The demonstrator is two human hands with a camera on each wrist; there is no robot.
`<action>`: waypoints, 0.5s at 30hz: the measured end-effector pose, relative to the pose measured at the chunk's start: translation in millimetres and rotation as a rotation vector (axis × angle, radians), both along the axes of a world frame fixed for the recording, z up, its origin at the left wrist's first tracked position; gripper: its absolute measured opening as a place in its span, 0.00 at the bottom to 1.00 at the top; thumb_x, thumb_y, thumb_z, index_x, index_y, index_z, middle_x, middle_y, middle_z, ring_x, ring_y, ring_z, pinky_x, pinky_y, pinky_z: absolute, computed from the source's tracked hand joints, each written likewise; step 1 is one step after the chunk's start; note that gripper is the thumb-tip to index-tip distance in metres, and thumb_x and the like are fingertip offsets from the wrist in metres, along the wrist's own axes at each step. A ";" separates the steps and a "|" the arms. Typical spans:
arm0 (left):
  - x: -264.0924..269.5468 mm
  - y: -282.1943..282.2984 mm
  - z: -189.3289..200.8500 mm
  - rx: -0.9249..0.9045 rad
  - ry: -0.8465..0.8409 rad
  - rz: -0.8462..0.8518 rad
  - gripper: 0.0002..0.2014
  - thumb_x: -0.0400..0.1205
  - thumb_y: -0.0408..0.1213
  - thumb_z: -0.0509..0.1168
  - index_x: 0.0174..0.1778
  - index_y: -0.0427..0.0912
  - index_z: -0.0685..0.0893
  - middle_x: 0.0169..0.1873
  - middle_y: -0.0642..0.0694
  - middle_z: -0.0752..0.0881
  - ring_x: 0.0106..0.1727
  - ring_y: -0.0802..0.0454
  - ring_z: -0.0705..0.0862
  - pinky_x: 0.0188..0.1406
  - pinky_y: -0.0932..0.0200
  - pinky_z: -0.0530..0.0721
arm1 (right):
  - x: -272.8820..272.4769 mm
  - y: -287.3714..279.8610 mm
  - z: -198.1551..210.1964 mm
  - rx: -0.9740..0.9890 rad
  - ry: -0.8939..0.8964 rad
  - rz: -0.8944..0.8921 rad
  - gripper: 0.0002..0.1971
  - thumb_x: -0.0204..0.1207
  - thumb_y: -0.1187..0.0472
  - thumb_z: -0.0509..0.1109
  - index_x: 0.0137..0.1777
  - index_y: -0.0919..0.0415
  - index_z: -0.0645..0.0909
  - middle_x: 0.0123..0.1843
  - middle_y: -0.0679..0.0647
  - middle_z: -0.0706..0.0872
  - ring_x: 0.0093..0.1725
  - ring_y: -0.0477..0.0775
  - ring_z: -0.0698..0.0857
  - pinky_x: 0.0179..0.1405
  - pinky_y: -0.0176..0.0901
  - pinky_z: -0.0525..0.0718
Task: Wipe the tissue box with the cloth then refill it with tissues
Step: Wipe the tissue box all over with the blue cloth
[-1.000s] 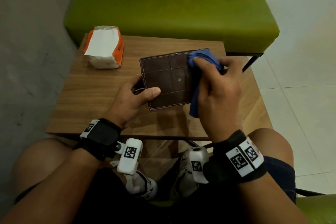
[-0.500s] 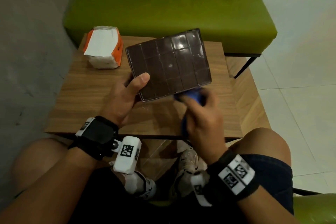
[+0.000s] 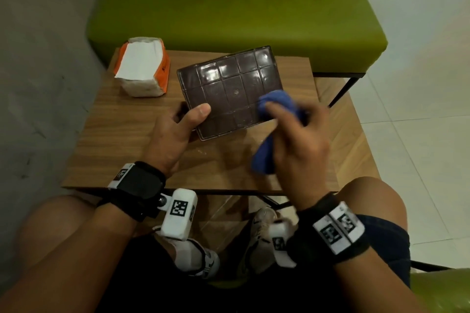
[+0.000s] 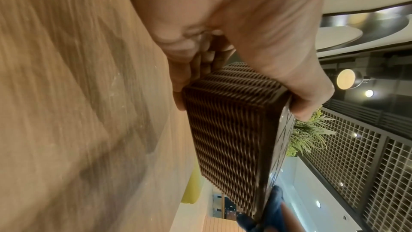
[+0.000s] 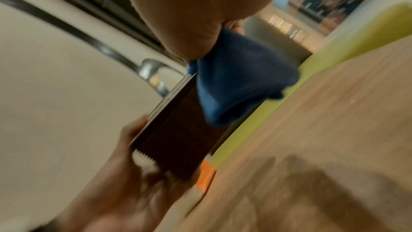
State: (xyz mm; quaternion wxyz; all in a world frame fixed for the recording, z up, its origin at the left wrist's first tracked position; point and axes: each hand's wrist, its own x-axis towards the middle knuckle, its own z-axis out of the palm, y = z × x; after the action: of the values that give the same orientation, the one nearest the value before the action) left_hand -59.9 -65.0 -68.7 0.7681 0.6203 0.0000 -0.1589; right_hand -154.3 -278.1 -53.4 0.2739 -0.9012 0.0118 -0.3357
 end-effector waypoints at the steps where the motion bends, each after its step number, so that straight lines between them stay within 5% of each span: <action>1: -0.4 -0.1 -0.8 0.000 -0.005 -0.009 0.26 0.77 0.54 0.76 0.70 0.49 0.89 0.67 0.41 0.93 0.70 0.41 0.91 0.73 0.39 0.86 | 3.7 -9.6 3.4 0.064 -0.032 -0.085 0.16 0.83 0.74 0.72 0.68 0.64 0.90 0.62 0.68 0.80 0.62 0.50 0.77 0.58 0.42 0.82; 3: -2.0 -5.5 -3.0 -0.002 -0.004 -0.023 0.27 0.77 0.54 0.76 0.71 0.48 0.88 0.68 0.41 0.93 0.71 0.41 0.91 0.74 0.38 0.86 | 6.5 -6.0 7.6 0.102 -0.033 -0.129 0.16 0.83 0.72 0.71 0.68 0.64 0.90 0.63 0.67 0.80 0.62 0.51 0.78 0.59 0.37 0.81; 8: -2.1 -11.9 -2.7 0.006 0.016 -0.064 0.28 0.79 0.52 0.77 0.68 0.35 0.89 0.63 0.33 0.93 0.64 0.35 0.93 0.74 0.31 0.86 | -10.4 56.6 -0.4 -0.072 0.082 0.194 0.15 0.90 0.63 0.68 0.72 0.63 0.89 0.66 0.70 0.82 0.62 0.65 0.83 0.56 0.53 0.85; 12: 0.0 2.1 -2.5 0.013 0.035 -0.030 0.24 0.75 0.53 0.78 0.67 0.49 0.91 0.65 0.39 0.94 0.67 0.39 0.93 0.71 0.36 0.87 | 3.9 16.5 7.2 0.009 0.071 0.072 0.17 0.86 0.66 0.71 0.73 0.59 0.89 0.68 0.68 0.80 0.66 0.62 0.81 0.61 0.50 0.84; 15: 0.4 4.8 -3.2 0.015 0.007 -0.021 0.26 0.75 0.55 0.77 0.69 0.51 0.90 0.66 0.42 0.94 0.69 0.42 0.92 0.73 0.38 0.86 | 17.8 -11.2 17.4 0.137 0.045 -0.023 0.16 0.89 0.62 0.69 0.73 0.54 0.89 0.67 0.61 0.82 0.65 0.55 0.82 0.63 0.46 0.83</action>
State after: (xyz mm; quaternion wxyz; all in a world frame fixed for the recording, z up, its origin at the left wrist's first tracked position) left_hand -59.4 -60.2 -71.9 0.7618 0.6253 -0.0028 -0.1691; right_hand -136.5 -289.3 -36.0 0.3308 -0.8874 0.0512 -0.3170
